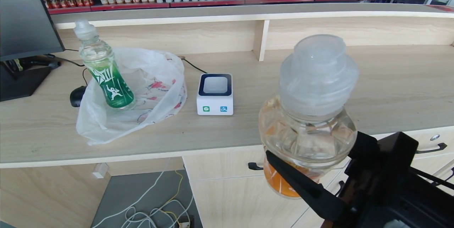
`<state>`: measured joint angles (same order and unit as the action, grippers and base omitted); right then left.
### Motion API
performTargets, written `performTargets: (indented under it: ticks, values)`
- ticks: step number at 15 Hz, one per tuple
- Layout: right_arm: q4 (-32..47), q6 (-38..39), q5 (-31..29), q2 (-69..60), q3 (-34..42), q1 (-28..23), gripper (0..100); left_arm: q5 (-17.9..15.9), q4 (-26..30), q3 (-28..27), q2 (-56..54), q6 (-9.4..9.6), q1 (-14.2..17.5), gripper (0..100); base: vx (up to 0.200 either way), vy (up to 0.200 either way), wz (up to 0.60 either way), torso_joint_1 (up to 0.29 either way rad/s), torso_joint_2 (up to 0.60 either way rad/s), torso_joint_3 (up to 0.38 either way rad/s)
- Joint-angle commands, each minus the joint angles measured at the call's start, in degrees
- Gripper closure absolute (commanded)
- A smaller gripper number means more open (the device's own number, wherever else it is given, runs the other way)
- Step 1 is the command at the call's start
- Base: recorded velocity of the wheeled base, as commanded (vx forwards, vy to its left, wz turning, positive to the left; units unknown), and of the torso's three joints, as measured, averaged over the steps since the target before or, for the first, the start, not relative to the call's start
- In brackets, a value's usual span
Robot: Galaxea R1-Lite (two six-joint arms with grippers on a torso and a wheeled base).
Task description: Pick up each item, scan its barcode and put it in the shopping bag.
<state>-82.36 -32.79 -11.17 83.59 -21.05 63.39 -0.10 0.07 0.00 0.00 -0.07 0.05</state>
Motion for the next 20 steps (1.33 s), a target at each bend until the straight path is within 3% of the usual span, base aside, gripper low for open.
performTargets:
  ticks: [1, 8, 15, 17, 20]
  values:
    - [0.0, -1.0, 0.0, 1.0, -0.2, 0.4, 100, 0.0, -0.1, 0.0, 0.0, -0.01, 0.0, 0, 0.0, 0.0, 0.0, 0.0, 0.0, 0.0]
    - [0.0, -8.4, 0.2, 7.2, -1.7, 7.8, 100, 0.0, 0.0, 0.0, 0.0, -0.01, 0.0, 0, 0.0, 0.0, 0.0, 0.0, 0.0, 0.0]
    - [-0.7, -17.0, 3.1, 7.2, 0.0, 7.7, 100, 0.0, 0.0, 0.0, 0.0, -0.01, 0.0, 0, 0.0, 0.0, 0.0, 0.0, 0.0, 0.0]
    - [-0.7, -21.4, 4.3, 6.1, 0.6, 7.7, 100, 0.0, 0.0, 0.0, 0.0, -0.01, 0.0, 0, 0.0, 0.0, 0.0, 0.0, 0.0, 0.0]
    - [-0.8, -34.5, 4.5, 2.6, 4.8, 7.7, 100, 0.0, 0.0, 0.0, 0.0, -0.01, 0.0, 0, 0.0, 0.0, 0.0, 0.0, 0.0, 0.0]
